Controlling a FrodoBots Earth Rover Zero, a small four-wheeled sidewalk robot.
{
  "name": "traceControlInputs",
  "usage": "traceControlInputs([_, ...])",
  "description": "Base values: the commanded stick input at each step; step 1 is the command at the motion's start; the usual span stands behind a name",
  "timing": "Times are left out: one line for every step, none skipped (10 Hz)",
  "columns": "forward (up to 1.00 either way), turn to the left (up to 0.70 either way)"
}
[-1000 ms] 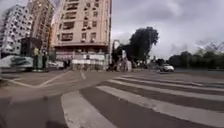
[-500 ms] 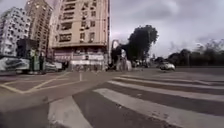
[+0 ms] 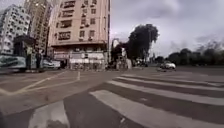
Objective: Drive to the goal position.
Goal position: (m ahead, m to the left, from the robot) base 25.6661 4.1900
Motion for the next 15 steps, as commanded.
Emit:
traceControlInputs([0.70, 0.00])
traceControlInputs([0.70, 0.00])
traceControlInputs([0.70, 0.00])
traceControlInputs([0.70, 0.00])
traceControlInputs([0.70, 0.00])
traceControlInputs([0.70, 0.00])
traceControlInputs([0.70, 0.00])
traceControlInputs([0.70, 0.00])
traceControlInputs([0.70, 0.03])
traceControlInputs([0.70, 0.14])
traceControlInputs([0.70, 0.14])
traceControlInputs([0.70, 0.02])
traceControlInputs([0.70, 0.00])
traceControlInputs([0.70, 0.00])
traceControlInputs([0.70, 0.00])
